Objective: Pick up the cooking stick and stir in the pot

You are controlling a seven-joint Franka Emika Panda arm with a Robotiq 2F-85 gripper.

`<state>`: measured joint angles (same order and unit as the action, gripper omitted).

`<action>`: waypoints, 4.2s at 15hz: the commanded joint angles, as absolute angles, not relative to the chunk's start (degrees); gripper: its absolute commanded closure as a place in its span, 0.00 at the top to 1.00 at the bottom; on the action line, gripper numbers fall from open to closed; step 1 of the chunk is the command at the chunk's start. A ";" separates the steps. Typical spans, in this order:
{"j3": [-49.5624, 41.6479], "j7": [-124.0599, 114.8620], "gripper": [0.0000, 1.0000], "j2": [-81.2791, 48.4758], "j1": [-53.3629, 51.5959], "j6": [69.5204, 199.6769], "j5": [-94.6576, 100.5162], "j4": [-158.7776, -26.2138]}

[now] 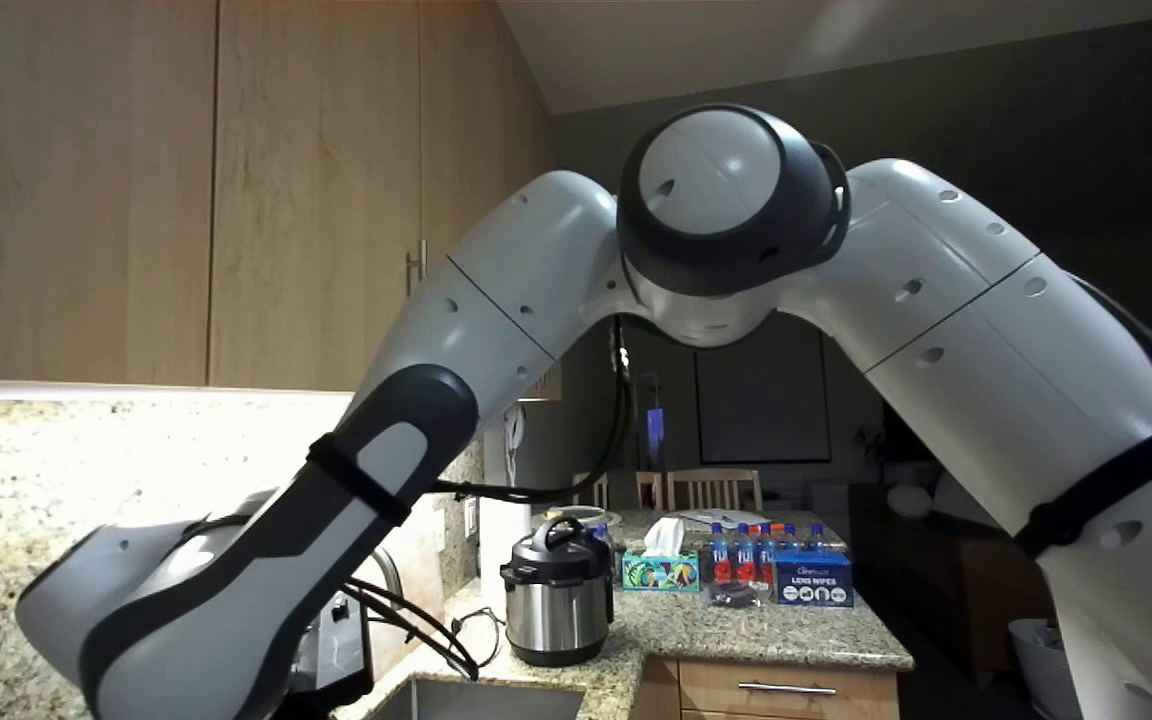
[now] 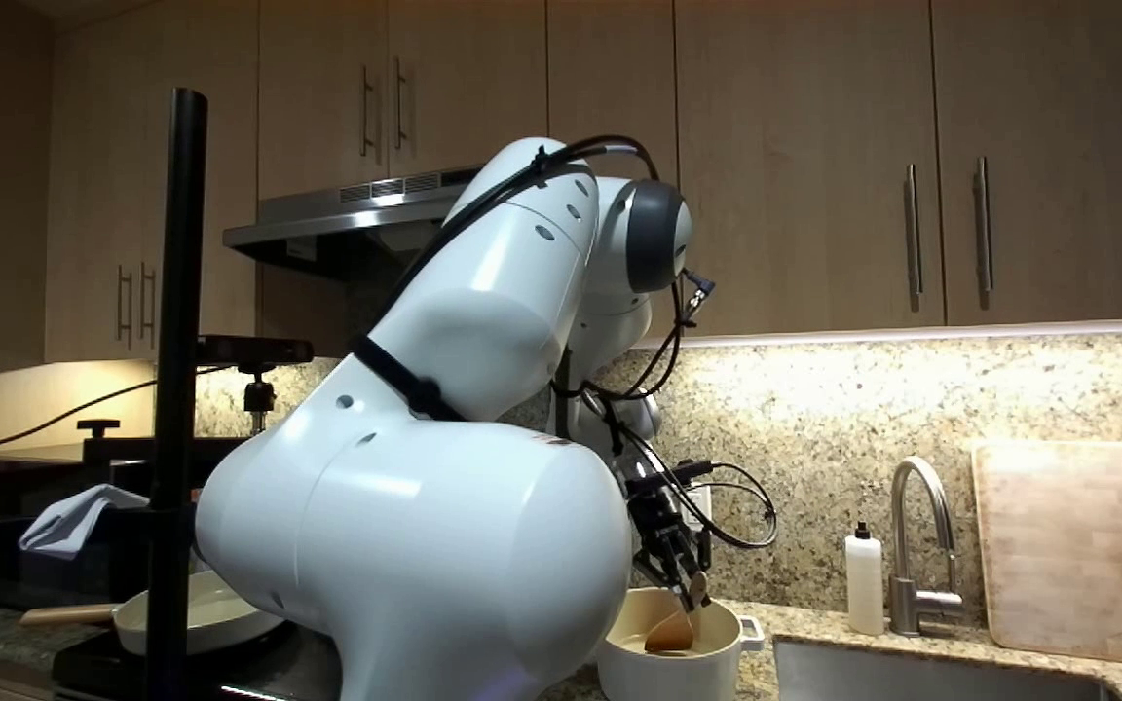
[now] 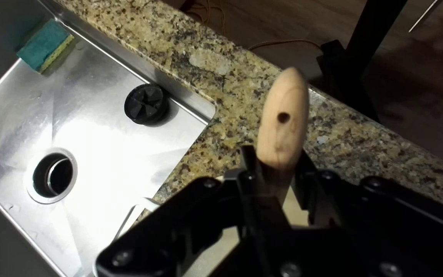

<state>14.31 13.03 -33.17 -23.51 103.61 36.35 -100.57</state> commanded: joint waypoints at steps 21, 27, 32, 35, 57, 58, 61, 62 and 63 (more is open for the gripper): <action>14.07 12.89 0.09 -31.46 -22.87 105.22 37.48 -102.67; 13.84 14.49 0.09 -29.80 -22.30 104.68 38.47 -105.65; 13.99 14.59 0.09 -29.18 -22.09 103.66 38.24 -107.63; 14.76 13.98 0.09 -29.86 -23.07 103.52 38.03 -107.03; 13.22 14.34 0.09 -31.34 -23.46 103.29 39.49 -103.72; 13.32 14.39 0.09 -30.37 -23.25 103.35 39.86 -105.01; 13.80 14.29 0.09 -27.62 -22.68 103.32 40.42 -108.98; 14.00 14.04 0.09 -27.12 -22.68 103.31 40.23 -109.81; 14.29 14.02 0.09 -26.78 -22.72 103.40 39.98 -110.44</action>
<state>12.84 13.20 -30.96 -23.93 102.11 39.29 -105.04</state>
